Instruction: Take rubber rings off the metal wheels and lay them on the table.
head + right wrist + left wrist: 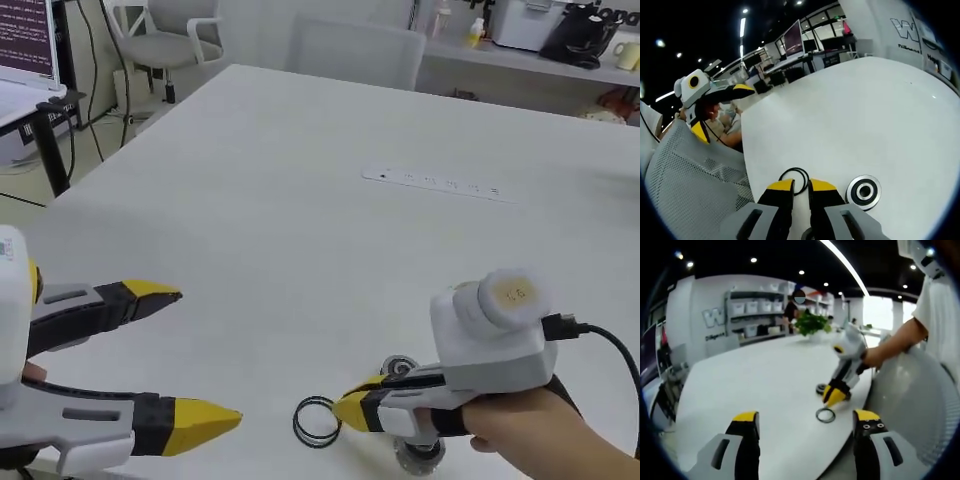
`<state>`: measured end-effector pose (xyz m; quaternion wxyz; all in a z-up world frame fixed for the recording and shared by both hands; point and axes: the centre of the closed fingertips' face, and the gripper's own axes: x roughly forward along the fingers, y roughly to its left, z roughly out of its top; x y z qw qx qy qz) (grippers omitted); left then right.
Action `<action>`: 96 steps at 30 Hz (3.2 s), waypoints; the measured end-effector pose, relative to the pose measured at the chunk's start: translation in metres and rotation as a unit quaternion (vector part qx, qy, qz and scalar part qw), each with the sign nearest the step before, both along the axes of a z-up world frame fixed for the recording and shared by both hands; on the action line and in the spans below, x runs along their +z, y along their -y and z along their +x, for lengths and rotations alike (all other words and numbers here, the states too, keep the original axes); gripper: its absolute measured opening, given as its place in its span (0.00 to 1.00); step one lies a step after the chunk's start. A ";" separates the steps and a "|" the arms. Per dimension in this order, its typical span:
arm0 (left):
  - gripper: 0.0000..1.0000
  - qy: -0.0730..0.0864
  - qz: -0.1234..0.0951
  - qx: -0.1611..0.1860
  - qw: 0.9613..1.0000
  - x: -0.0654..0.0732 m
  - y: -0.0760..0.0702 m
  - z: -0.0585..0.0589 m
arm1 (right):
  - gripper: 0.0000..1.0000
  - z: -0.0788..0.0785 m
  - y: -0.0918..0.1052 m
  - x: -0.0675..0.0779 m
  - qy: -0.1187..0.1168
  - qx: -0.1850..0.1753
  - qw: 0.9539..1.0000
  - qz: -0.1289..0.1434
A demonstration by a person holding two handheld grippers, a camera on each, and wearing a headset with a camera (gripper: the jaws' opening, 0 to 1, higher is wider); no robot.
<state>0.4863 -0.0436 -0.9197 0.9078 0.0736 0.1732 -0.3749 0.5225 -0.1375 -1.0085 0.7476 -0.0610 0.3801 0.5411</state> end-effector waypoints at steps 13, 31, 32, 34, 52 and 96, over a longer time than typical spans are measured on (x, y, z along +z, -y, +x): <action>0.77 0.002 0.008 -0.004 1.000 0.001 0.003 -0.002 | 0.20 0.015 0.002 0.029 0.032 0.000 0.999 0.025; 0.77 0.006 0.012 -0.002 1.000 0.004 0.002 -0.004 | 0.49 0.035 0.007 0.111 0.071 -0.009 0.983 0.168; 0.77 0.005 0.013 -0.003 1.000 0.004 0.002 -0.004 | 0.52 0.035 0.009 0.114 0.073 -0.010 0.982 0.172; 0.78 0.005 0.013 -0.004 1.000 0.003 0.002 -0.005 | 0.57 0.036 0.014 0.119 0.074 -0.013 0.982 0.175; 0.78 0.016 0.013 -0.029 0.999 0.022 0.017 0.002 | 0.65 0.051 0.053 0.152 0.136 -0.020 0.968 0.211; 0.71 0.131 0.034 -0.199 0.971 0.109 0.135 0.112 | 0.36 0.069 0.088 0.068 0.102 -0.035 0.985 0.136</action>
